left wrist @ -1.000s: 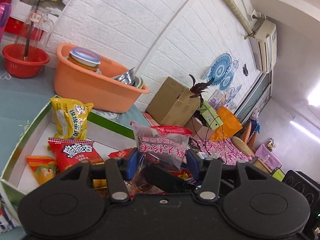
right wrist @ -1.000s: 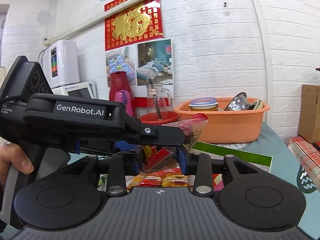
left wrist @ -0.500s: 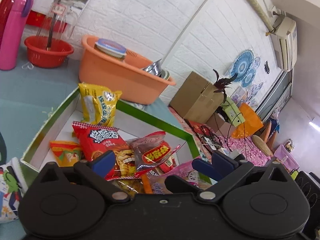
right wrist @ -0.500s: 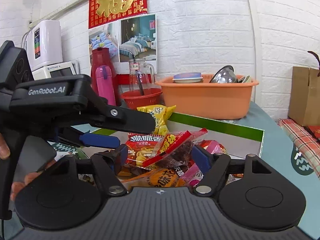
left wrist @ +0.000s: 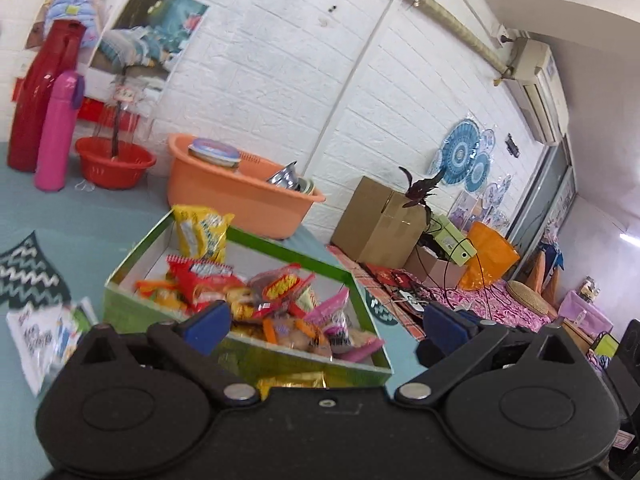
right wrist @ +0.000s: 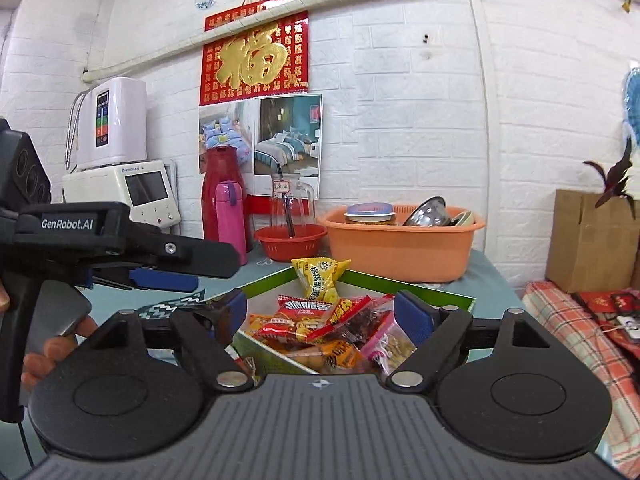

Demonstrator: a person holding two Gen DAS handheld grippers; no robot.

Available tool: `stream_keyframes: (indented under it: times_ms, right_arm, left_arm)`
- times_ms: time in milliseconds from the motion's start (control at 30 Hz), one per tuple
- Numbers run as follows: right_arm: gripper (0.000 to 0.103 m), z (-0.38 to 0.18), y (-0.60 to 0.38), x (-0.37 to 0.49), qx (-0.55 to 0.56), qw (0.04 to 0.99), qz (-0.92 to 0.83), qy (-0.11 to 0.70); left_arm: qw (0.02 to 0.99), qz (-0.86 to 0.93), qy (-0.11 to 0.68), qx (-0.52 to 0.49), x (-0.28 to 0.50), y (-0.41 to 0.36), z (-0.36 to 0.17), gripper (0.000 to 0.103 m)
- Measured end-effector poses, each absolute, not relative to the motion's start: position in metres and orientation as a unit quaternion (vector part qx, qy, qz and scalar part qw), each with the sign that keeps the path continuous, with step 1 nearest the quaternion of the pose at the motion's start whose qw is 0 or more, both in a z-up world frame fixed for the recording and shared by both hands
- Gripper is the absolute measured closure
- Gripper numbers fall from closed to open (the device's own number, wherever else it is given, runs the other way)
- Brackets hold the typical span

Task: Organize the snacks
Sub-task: 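Move the left gripper to the pile while the right gripper grasps the green pea bag, then grasp the small blue packet with the left gripper while the right gripper holds the green bag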

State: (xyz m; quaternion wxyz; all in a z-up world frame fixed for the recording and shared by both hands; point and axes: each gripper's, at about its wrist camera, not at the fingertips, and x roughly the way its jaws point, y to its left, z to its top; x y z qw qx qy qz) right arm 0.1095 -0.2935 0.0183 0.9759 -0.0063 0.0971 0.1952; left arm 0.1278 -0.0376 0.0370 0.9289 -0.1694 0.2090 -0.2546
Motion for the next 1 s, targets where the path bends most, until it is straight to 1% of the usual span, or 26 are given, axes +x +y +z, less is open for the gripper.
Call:
stream_keyframes:
  times_ms: [100,233,333,400,533,667,733,767,833,967,1000]
  right_arm:
    - [0.0,0.008,-0.298,0.094,-0.015,0.977,0.182,0.106]
    - [0.0,-0.017,-0.305,0.086,-0.024,0.974,0.178,0.14]
    - [0.0,-0.036,-0.309,0.093,-0.05,0.968,0.171,0.177]
    - [0.0,-0.046,-0.313,0.104,-0.075,0.962,0.173,0.199]
    - [0.0,-0.055,-0.322,0.132,-0.098,0.949,0.185,0.236]
    - [0.0,-0.061,-0.322,0.154,-0.117,0.938,0.215,0.246]
    - [0.0,-0.065,-0.321,0.159,-0.116,0.932,0.22,0.264]
    - [0.01,-0.066,-0.322,0.158,-0.105,0.928,0.226,0.277]
    - [0.019,-0.064,-0.324,0.147,-0.098,0.931,0.221,0.273]
    - [0.019,-0.065,-0.332,0.118,-0.097,0.938,0.195,0.271]
    - [0.019,-0.064,-0.336,0.112,-0.09,0.939,0.192,0.271]
  left_arm:
    - [0.927,-0.242,0.223,-0.179,0.112,-0.035,0.021,0.0]
    - [0.914,-0.243,0.254,-0.201,0.098,-0.035,-0.001,0.0]
    - [0.896,-0.254,0.283,-0.229,0.095,-0.031,-0.017,0.0]
    - [0.894,-0.246,0.294,-0.23,0.093,-0.03,-0.023,0.0]
    - [0.9,-0.235,0.292,-0.222,0.085,-0.029,-0.028,0.0]
    - [0.9,-0.246,0.292,-0.211,0.079,-0.034,-0.028,0.0]
    - [0.9,-0.252,0.294,-0.2,0.08,-0.04,-0.027,0.0]
    - [0.899,-0.258,0.294,-0.195,0.081,-0.044,-0.028,0.0]
    - [0.894,-0.276,0.3,-0.185,0.085,-0.053,-0.028,0.0]
    - [0.885,-0.298,0.324,-0.15,0.105,-0.084,-0.034,0.0]
    - [0.885,-0.298,0.327,-0.142,0.11,-0.093,-0.036,0.003]
